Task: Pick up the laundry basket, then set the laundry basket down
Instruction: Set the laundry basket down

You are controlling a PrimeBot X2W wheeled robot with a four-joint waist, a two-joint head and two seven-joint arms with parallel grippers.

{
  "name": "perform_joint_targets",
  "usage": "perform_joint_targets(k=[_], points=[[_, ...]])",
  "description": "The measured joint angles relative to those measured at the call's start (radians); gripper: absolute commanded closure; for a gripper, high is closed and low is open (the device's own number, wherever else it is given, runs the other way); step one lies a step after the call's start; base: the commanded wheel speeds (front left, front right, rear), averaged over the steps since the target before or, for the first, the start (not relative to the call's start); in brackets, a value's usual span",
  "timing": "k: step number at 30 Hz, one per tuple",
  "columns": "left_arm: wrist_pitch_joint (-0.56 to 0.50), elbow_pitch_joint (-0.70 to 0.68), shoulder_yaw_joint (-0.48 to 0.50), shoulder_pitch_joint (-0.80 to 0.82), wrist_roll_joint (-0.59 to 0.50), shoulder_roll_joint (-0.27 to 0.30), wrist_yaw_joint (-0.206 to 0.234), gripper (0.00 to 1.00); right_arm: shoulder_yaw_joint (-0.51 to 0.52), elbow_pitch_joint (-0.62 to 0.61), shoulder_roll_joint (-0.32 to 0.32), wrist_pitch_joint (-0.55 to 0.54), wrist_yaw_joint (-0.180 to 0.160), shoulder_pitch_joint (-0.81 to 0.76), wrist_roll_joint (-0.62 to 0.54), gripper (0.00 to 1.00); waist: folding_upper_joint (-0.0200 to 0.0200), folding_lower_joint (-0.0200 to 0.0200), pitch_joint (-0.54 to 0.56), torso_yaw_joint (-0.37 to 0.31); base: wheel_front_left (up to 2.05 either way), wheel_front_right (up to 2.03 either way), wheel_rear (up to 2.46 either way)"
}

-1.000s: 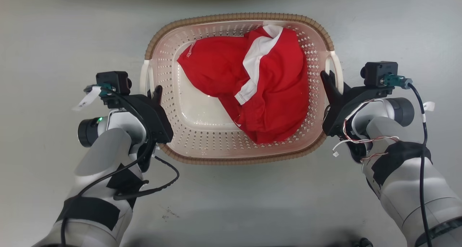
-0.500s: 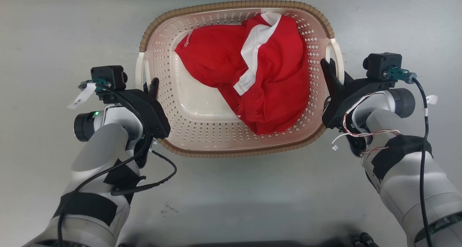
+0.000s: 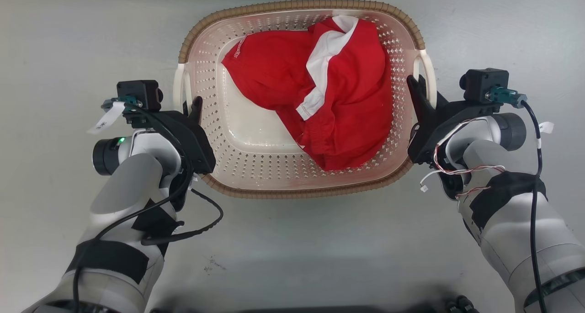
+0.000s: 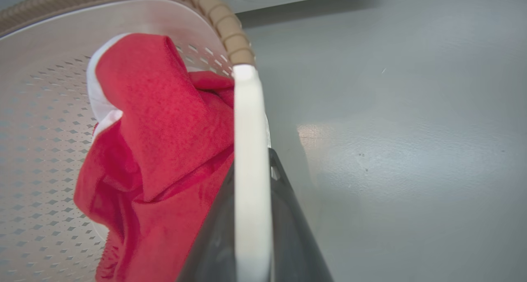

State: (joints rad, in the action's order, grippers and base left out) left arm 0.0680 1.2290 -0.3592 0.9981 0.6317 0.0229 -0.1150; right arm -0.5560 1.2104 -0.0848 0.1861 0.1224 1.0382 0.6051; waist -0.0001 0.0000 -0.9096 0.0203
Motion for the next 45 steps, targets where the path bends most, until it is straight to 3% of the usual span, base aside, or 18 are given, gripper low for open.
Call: perform_joint_targets(k=[1, 2, 3, 4, 23, 45], points=[[0.0, 0.001, 0.0, 0.0, 0.0, 0.0, 0.0, 0.63, -0.002, 0.002, 0.0, 0.0, 0.0, 0.001, 0.0, 1.0, 0.0, 0.0, 0.001, 0.0, 0.0, 0.0, 0.0], [0.0, 0.003, 0.0, 0.001, 0.0, 0.001, 0.0, 0.45, -0.002, 0.003, 0.0, 0.001, 0.0, 0.002, -0.002, 0.83, 0.0, 0.0001, 0.003, 0.001, 0.0, 0.0, 0.0], [0.0, 0.007, 0.0, 0.001, 0.0, 0.001, 0.0, 0.0, -0.002, 0.006, 0.0, 0.002, 0.0, 0.002, -0.004, 0.09, 0.0001, 0.0001, 0.005, 0.001, 0.0, 0.0, 0.0], [0.0, 0.011, 0.0, 0.001, 0.0, 0.002, 0.0, 0.0, -0.003, 0.009, -0.001, 0.002, 0.0, 0.002, -0.005, 0.0, 0.0002, 0.0001, 0.008, 0.002, 0.0, 0.0, 0.0], [0.033, 0.033, -0.03, -0.046, -0.011, 0.016, -0.001, 0.0, -0.007, 0.024, -0.017, 0.049, 0.001, -0.047, -0.005, 0.0, 0.0002, 0.0001, 0.129, 0.008, 0.0, 0.0, 0.0], [0.178, -0.004, -0.037, -0.221, -0.018, 0.015, -0.008, 0.0, 0.07, -0.044, -0.016, 0.063, 0.001, -0.252, 0.049, 0.0, 0.0001, -0.0001, 0.425, 0.004, 0.0, 0.0, 0.0]])
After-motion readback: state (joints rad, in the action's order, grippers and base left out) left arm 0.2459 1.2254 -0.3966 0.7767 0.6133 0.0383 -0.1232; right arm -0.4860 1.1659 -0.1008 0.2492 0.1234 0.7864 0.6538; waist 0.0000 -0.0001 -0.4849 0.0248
